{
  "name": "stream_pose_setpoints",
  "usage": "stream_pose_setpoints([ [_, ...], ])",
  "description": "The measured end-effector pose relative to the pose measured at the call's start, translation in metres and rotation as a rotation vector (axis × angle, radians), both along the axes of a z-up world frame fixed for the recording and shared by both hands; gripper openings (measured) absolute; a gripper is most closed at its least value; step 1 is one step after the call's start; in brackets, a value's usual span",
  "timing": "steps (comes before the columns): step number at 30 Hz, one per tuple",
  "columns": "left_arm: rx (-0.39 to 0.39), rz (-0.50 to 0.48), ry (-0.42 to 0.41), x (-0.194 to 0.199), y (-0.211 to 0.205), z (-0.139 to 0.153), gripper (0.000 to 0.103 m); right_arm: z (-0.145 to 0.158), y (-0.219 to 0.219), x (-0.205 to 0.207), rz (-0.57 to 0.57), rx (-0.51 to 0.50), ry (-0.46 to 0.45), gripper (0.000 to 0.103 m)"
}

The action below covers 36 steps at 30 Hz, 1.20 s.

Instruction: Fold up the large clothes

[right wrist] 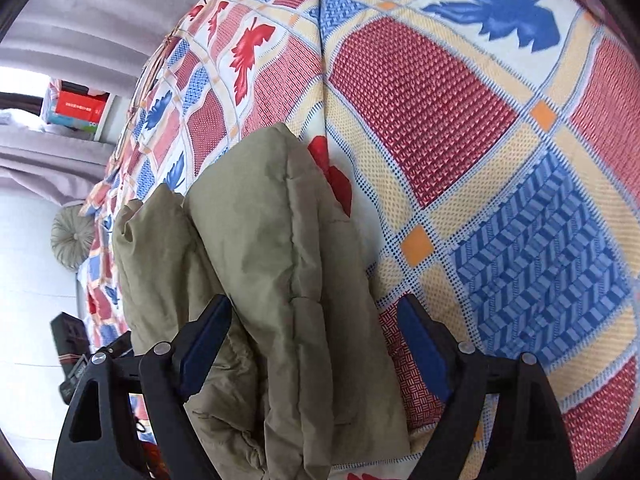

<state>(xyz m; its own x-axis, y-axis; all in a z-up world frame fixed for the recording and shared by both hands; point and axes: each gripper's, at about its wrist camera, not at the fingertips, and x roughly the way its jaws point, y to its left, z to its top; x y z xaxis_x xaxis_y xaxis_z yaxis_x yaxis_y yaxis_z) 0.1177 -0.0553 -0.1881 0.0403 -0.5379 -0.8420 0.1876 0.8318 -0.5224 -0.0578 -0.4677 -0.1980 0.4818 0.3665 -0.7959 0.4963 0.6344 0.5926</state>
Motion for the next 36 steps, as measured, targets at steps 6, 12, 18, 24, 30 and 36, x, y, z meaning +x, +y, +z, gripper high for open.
stream_pose_setpoints([
  [6, -0.117, -0.010, 0.073, 0.003, -0.006, -0.015, 0.103, -0.030, -0.004, 0.010, 0.003, 0.225, -0.040, 0.090],
  [12, -0.187, -0.060, 0.053, 0.002, -0.016, -0.006, 0.103, -0.020, 0.005, 0.030, 0.076, 0.314, -0.157, 0.103],
  [18, -0.158, -0.095, 0.095, 0.011, -0.034, -0.028, 0.103, -0.015, 0.023, 0.063, 0.274, 0.151, -0.045, 0.103],
  [24, -0.270, -0.056, 0.166, 0.019, -0.040, -0.055, 0.103, -0.034, 0.039, 0.092, 0.367, 0.165, -0.028, 0.103],
  [30, -0.287, -0.034, 0.199, 0.017, -0.059, -0.061, 0.102, -0.052, 0.047, 0.102, 0.358, 0.181, -0.007, 0.103],
  [36, -0.276, -0.054, 0.103, 0.013, -0.057, -0.030, 0.077, -0.043, 0.054, 0.099, 0.298, 0.230, 0.006, 0.079],
])
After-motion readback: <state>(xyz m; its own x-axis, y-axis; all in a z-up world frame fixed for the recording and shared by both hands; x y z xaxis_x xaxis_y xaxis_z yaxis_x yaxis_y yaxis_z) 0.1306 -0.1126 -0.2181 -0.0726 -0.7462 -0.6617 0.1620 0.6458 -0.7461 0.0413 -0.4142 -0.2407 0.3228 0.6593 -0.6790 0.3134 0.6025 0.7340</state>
